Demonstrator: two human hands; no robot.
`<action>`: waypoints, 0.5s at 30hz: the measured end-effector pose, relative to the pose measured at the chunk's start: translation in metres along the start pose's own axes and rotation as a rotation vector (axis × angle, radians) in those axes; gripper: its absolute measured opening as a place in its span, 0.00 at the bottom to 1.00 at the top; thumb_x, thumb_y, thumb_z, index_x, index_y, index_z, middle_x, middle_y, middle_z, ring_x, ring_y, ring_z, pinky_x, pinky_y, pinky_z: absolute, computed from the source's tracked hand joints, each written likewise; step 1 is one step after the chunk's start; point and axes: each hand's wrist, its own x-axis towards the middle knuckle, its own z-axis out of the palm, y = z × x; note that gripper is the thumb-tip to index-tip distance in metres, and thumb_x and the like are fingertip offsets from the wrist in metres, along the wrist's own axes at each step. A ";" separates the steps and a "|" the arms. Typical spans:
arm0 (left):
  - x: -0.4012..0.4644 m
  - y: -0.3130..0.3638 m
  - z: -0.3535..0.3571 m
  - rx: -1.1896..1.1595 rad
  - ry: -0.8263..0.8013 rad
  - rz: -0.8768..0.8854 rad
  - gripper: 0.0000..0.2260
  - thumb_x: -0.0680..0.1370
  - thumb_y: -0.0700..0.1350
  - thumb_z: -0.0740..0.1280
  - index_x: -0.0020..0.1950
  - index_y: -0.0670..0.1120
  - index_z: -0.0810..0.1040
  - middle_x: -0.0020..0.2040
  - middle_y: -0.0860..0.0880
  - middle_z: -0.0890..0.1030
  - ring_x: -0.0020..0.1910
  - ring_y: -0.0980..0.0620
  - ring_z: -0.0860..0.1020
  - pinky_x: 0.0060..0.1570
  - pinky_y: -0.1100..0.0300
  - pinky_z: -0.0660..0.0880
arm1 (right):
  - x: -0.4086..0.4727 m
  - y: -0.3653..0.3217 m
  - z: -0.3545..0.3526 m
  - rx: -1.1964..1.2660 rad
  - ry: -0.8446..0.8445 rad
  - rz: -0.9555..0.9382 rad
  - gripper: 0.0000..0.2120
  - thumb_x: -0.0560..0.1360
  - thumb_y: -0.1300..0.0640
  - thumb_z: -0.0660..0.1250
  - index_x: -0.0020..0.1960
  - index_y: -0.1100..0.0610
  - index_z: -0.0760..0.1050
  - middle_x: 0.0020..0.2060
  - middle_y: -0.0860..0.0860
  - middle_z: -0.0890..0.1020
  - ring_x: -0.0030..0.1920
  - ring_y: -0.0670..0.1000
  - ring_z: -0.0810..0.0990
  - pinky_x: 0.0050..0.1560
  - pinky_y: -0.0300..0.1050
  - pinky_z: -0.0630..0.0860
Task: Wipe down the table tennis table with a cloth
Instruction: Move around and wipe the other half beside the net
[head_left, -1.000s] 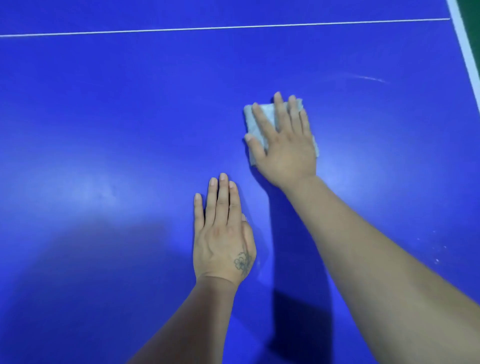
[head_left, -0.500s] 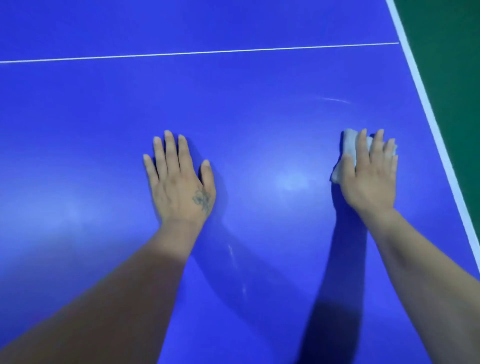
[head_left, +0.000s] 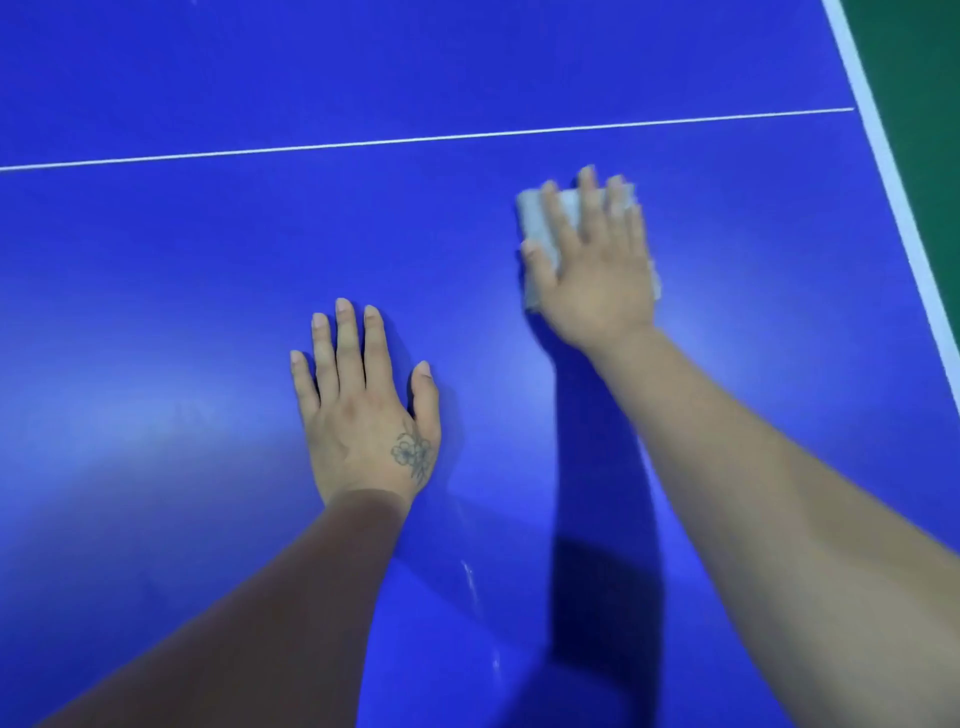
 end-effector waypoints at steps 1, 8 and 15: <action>0.000 0.000 0.000 -0.002 0.007 0.002 0.32 0.86 0.59 0.51 0.87 0.44 0.57 0.88 0.45 0.55 0.87 0.43 0.50 0.84 0.38 0.50 | -0.014 -0.016 0.005 0.009 0.011 -0.067 0.32 0.85 0.37 0.48 0.86 0.48 0.58 0.85 0.58 0.57 0.85 0.64 0.51 0.84 0.63 0.49; 0.000 -0.001 0.001 -0.008 0.021 0.004 0.32 0.86 0.59 0.52 0.87 0.43 0.58 0.88 0.45 0.56 0.87 0.43 0.51 0.84 0.38 0.51 | -0.123 0.011 0.008 0.024 0.021 -0.100 0.28 0.87 0.43 0.56 0.85 0.48 0.60 0.86 0.53 0.57 0.86 0.59 0.51 0.84 0.61 0.52; 0.000 0.000 0.003 -0.026 0.040 0.005 0.31 0.87 0.57 0.55 0.87 0.43 0.59 0.88 0.45 0.57 0.87 0.43 0.51 0.84 0.38 0.51 | -0.047 0.098 -0.012 -0.021 0.061 0.243 0.30 0.87 0.41 0.48 0.86 0.51 0.58 0.85 0.58 0.57 0.84 0.65 0.53 0.83 0.66 0.52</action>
